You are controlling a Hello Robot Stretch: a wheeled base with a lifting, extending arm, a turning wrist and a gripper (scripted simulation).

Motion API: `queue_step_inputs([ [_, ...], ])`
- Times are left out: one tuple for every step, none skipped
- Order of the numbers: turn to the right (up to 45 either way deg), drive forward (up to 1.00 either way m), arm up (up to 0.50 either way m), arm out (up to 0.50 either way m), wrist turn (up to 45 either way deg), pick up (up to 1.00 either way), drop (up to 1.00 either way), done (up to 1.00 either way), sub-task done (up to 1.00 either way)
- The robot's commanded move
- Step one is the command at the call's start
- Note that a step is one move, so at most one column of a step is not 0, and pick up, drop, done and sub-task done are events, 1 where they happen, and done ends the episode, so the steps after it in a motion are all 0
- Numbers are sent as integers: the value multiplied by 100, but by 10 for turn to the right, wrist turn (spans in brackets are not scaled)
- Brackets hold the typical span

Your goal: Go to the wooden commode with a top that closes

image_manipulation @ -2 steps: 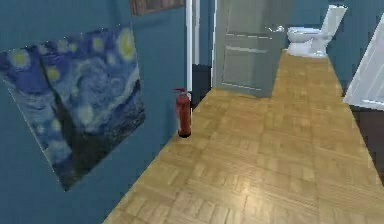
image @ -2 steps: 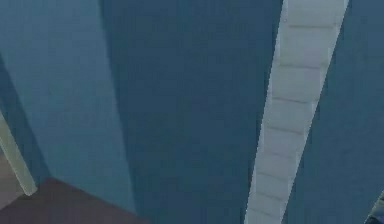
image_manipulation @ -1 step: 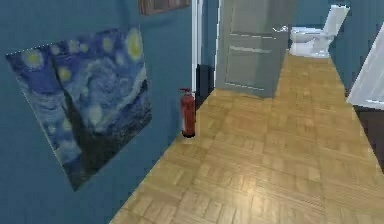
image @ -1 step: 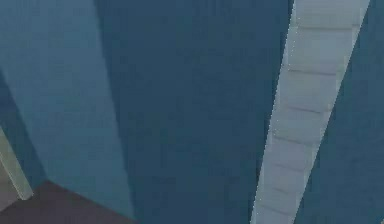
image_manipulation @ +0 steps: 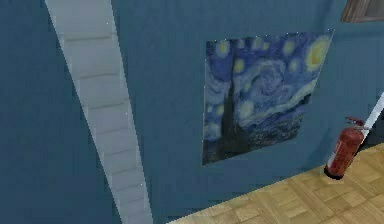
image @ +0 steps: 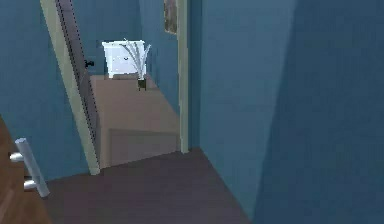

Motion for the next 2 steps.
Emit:
queue_step_inputs([
  [-180, 0, 0, 0, 0, 0, 0, 0, 0],
  [0, 90, 0, 0, 0, 0, 0, 0, 0],
])
